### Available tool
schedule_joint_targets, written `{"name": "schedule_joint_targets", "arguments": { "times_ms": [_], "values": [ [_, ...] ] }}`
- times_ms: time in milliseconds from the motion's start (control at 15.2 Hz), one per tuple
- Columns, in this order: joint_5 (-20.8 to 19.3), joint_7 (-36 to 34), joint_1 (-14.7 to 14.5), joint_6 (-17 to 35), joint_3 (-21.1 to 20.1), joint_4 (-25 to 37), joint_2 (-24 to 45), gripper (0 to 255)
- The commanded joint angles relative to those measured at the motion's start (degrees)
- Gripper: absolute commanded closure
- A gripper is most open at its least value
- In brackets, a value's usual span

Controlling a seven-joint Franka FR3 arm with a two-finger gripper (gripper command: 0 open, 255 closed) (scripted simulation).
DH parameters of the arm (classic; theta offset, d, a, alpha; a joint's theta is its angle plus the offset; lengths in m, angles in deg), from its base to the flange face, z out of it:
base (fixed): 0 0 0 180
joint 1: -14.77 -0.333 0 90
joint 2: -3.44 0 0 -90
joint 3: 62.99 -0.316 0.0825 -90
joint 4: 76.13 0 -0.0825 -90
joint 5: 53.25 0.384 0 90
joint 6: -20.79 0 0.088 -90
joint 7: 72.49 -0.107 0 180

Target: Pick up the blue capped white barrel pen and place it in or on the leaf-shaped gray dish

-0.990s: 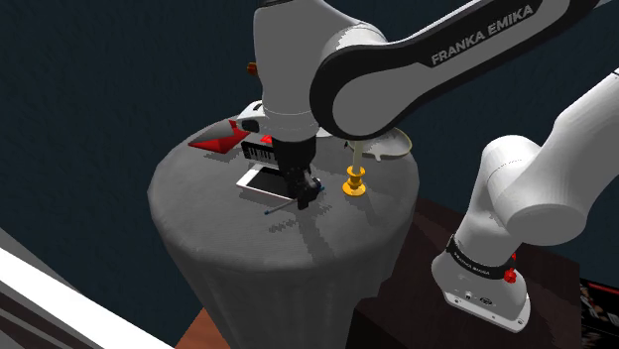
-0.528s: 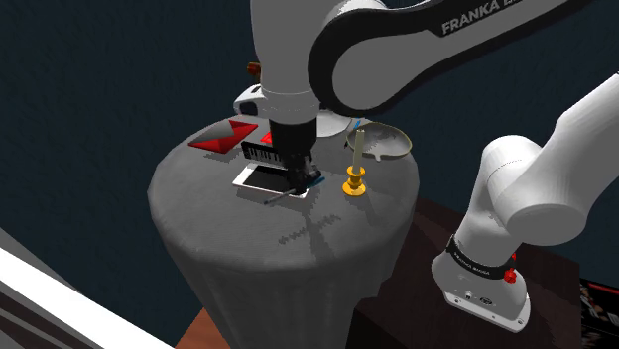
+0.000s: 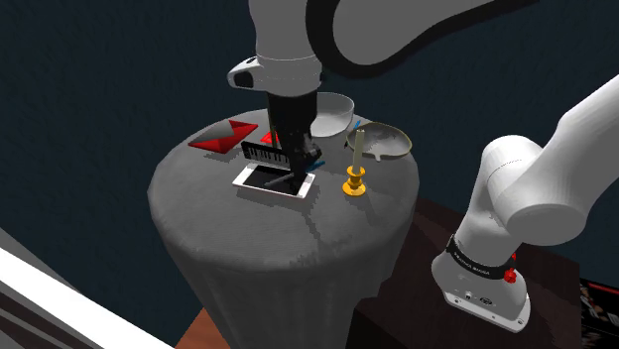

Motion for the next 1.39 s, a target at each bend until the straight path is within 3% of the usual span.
{"name": "schedule_joint_targets", "arguments": {
  "times_ms": [0,396,858,1320],
  "values": [
    [0.0,0.0,0.0,-1.6,0.1,1.5,-0.1,255],
    [-0.2,0.2,0.1,-5.5,0.4,5.3,-0.2,255],
    [-1.8,9.0,1.9,-7.4,7.7,-3.5,-11.1,255],
    [-6.3,17.8,4.8,-10.0,15.6,-9.2,-19.8,255]
  ]
}}
